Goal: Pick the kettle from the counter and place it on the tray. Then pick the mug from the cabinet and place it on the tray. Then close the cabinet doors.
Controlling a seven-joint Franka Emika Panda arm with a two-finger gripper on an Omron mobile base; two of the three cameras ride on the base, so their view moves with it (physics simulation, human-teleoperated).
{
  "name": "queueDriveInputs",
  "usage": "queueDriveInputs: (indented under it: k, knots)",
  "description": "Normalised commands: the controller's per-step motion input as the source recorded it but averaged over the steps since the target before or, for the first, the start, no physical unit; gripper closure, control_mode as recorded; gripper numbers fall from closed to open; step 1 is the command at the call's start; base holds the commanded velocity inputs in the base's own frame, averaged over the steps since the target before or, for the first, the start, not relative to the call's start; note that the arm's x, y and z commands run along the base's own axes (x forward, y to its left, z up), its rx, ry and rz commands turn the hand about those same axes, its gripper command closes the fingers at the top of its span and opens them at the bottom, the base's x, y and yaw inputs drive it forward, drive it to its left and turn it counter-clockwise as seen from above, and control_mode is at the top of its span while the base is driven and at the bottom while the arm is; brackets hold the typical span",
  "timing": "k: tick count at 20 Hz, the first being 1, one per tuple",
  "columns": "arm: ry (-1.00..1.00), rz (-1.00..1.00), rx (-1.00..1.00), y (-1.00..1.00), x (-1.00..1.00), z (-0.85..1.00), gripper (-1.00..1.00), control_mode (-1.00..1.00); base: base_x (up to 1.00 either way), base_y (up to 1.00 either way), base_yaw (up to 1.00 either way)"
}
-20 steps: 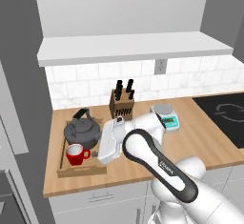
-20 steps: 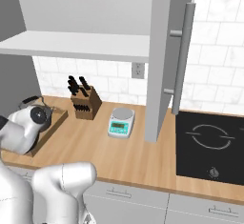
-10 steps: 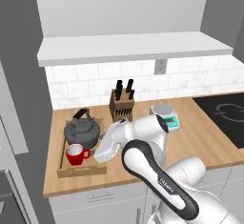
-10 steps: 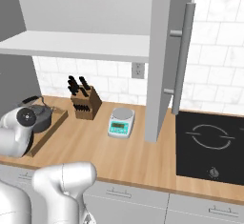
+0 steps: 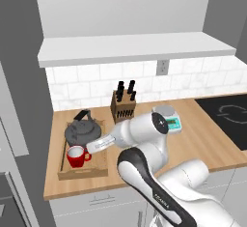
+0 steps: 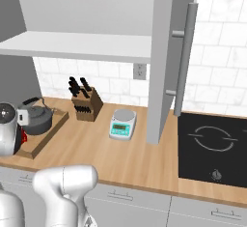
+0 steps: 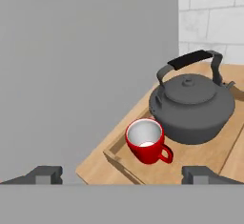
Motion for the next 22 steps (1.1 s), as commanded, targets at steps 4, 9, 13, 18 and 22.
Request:
queueDriveInputs:
  k: [4, 9, 13, 18, 22]
  knots:
    - [0.12, -0.16, 0.00, -0.43, -0.05, 0.20, -1.00, -1.00, 0.00, 0.00, 0.00]
    - [0.02, -0.14, 0.00, -0.35, -0.12, 0.11, -1.00, -1.00, 0.00, 0.00, 0.00]
    - [0.00, -0.15, 0.00, -0.30, -0.14, 0.13, -1.00, -1.00, 0.00, 0.00, 0.00]
    - [0.01, -0.20, 0.00, -0.10, -0.14, 0.13, -1.00, -1.00, 0.00, 0.00, 0.00]
    - [0.00, -0.18, 0.00, -0.02, -0.02, 0.01, -1.00, -1.00, 0.00, 0.00, 0.00]
